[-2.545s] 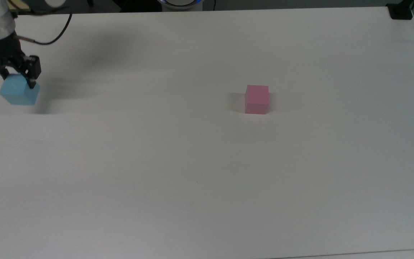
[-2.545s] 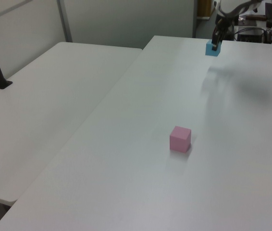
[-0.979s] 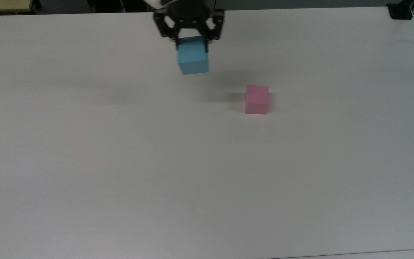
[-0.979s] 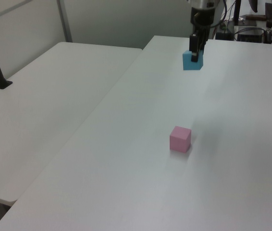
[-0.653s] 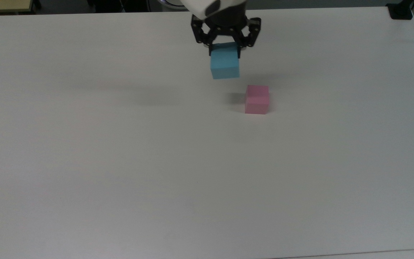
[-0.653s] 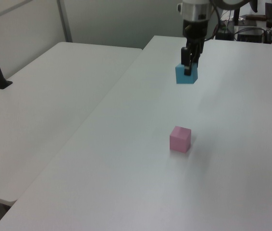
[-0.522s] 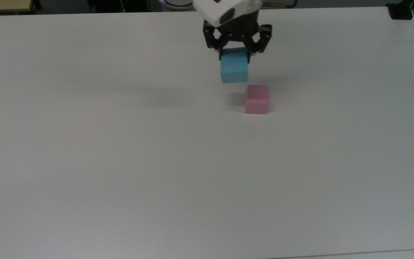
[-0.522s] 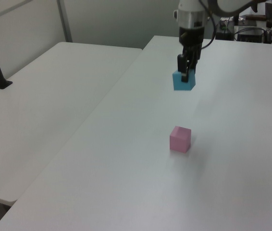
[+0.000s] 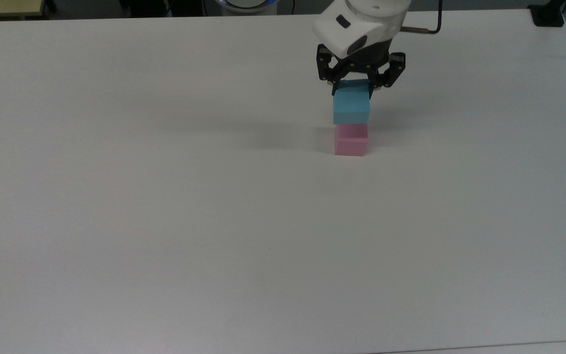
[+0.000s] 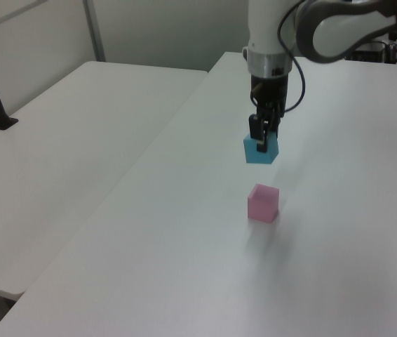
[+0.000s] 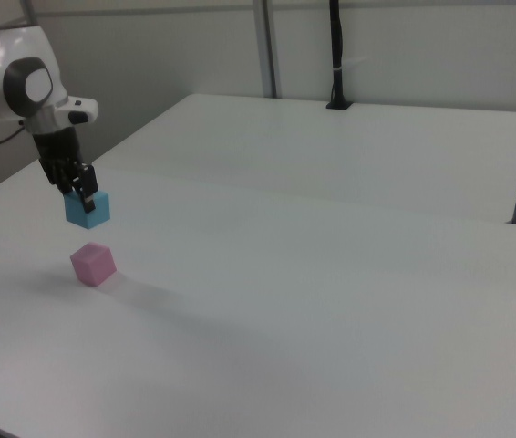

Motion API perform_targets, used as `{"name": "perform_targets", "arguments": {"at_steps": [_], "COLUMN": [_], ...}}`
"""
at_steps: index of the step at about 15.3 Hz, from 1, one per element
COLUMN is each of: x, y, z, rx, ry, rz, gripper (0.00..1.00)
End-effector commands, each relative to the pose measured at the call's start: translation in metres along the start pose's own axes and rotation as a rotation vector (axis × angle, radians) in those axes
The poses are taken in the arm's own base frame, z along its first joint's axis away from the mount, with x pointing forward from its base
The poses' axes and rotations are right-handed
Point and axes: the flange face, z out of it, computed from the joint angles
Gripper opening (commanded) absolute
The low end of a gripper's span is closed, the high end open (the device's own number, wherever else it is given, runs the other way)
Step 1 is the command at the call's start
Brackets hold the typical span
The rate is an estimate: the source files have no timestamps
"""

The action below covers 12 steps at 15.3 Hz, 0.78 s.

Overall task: Put blue cube on pink cube
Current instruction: 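Lower the light-blue cube onto the pink cube's top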

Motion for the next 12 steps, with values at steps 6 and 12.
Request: {"name": "perform_targets", "arguments": {"at_steps": [6,12], "x": [-0.008,-0.015], "y": [-0.032,-0.044], "z": [0.060,0.076], "rx": [-0.078,-0.106], "ry": [0.012,0.000], "rz": [-0.011,-0.040], "gripper": [0.60,0.91]}}
